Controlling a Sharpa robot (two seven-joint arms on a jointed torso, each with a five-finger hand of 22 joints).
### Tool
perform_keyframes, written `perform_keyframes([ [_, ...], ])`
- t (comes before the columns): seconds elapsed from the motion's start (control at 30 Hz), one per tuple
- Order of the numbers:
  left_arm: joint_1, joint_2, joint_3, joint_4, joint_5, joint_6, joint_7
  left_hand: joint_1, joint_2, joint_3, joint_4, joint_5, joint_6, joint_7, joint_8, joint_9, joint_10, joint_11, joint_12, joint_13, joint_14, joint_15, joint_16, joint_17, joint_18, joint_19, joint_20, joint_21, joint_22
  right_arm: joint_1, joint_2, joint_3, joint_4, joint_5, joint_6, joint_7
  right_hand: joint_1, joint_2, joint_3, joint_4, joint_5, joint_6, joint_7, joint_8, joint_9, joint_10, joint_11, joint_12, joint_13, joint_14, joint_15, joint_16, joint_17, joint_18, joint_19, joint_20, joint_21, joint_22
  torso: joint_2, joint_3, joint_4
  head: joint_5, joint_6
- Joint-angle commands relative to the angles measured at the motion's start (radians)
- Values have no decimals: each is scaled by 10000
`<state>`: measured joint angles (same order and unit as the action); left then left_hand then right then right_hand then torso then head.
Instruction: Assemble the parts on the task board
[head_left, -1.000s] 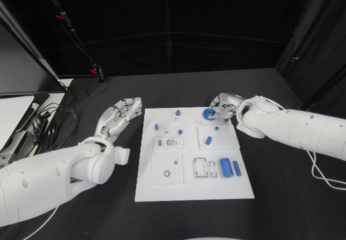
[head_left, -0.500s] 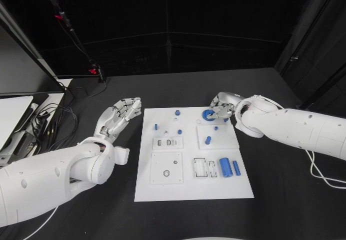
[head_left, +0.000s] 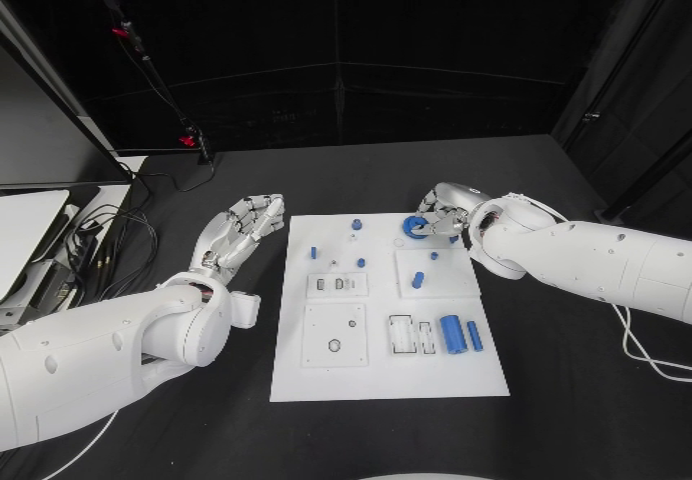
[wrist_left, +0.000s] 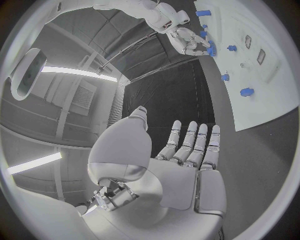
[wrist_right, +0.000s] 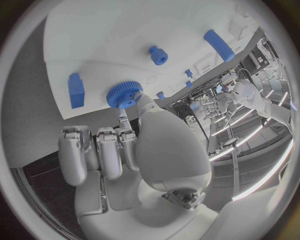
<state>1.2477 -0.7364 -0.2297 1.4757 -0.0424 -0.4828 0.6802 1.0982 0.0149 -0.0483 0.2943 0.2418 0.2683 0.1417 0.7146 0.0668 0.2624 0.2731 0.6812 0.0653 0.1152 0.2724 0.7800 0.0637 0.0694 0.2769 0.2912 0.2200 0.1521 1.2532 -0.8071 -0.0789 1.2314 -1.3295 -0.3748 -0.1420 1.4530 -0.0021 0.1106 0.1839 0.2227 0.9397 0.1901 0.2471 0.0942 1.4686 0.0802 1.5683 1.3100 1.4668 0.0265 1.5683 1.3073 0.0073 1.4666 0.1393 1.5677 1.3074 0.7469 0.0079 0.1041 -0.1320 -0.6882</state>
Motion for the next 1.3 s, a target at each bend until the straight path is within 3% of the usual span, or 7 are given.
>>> perform_keyframes([
  [0.03, 12, -11, 9, 21, -60, 101, 2627, 9, 115, 7, -17, 46, -83, 1571, -64, -11, 54, -22, 67, 1, 73, -6, 64, 15, 61, -78, 9, 53, 10, 26, -60, 12, 200, 130, -935, 425, 73, 41, 87, -8, 116, 652, -496, -103, -15, 1022, -47, 25, 2608, 1040, -77, 25, 2635, -73, 1042, -92, 31, 2634, 3, -1, -8, 60, -10],
  [0.2, 12, 8, 9, -1, -60, 96, 2616, 11, 126, 6, -15, 51, -84, 1571, -64, -11, 54, -22, 69, 1, 74, -6, 66, 15, 60, -79, 9, 54, 10, 84, -113, 26, 626, 184, -1062, 394, 71, 19, 119, -24, 176, 654, -479, -184, -45, 1022, -34, 25, 2608, 1040, -74, 25, 2635, -73, 1042, -91, 31, 2634, -12, -23, -3, 14, -35],
  [0.43, 12, 40, 7, -11, -60, 112, 2610, 11, 126, 6, -15, 51, -84, 1571, -64, -11, 54, -22, 69, 1, 74, -6, 66, 15, 60, -79, 9, 54, 10, 200, 260, 35, 882, 199, -847, 327, 38, -9, 128, -15, 196, 636, -452, -264, -75, 1022, -12, 25, 2608, 1040, -67, 25, 2635, -73, 1042, -88, 31, 2634, 9, 1, -4, 46, -4],
  [0.6, 11, 51, 7, -27, -60, 109, 2605, 12, 129, 5, -16, 54, -84, 1571, -64, -11, 54, -22, 69, 1, 74, -6, 66, 15, 60, -79, 9, 54, 10, 221, 617, 37, 918, 187, -679, 299, 36, -9, 130, -14, 197, 640, -452, -268, -76, 1022, -10, 25, 2608, 1040, -67, 25, 2635, -73, 1042, -87, 31, 2634, -1, -5, 11, 70, -19],
  [0.83, 11, 56, 5, -42, -60, 102, 2597, 19, 144, 4, -17, 66, -84, 1571, -64, -10, 54, -22, 71, 1, 74, -5, 68, 15, 59, -80, 8, 56, 10, 230, 1029, 39, 833, 124, -427, 190, 35, -11, 134, -15, 199, 650, -452, -274, -78, 1022, -7, 25, 2608, 1040, -67, 25, 2635, -73, 1042, -87, 31, 2634, 3, -21, -16, 178, -63],
  [1.17, 11, 101, 2, -77, -60, 144, 2581, 25, 154, 2, -18, 76, -85, 1570, -64, -10, 54, -22, 74, 1, 74, -5, 69, 15, 58, -84, 8, 55, 10, 231, 1679, 39, 437, -106, 118, 61, -12, -102, 117, -18, 159, 654, -427, -370, -112, 1022, 16, 25, 2608, 1040, -61, 25, 2635, -73, 1042, -81, 31, 2634, 2, 9, 15, 145, -49],
  [1.3, 11, 86, 0, -76, -60, 140, 2577, 32, 165, 0, -20, 89, -85, 1571, -64, -9, 54, -22, 76, 1, 74, -5, 71, 15, 57, -88, 8, 54, 8, 230, 1854, 39, 310, -186, 297, -7, -43, -138, 114, -12, 94, 634, -403, -447, -140, 1022, 34, 25, 2608, 1040, -51, 25, 2635, -73, 1042, -75, 31, 2634, 3, -2, 10, 140, -55],
])
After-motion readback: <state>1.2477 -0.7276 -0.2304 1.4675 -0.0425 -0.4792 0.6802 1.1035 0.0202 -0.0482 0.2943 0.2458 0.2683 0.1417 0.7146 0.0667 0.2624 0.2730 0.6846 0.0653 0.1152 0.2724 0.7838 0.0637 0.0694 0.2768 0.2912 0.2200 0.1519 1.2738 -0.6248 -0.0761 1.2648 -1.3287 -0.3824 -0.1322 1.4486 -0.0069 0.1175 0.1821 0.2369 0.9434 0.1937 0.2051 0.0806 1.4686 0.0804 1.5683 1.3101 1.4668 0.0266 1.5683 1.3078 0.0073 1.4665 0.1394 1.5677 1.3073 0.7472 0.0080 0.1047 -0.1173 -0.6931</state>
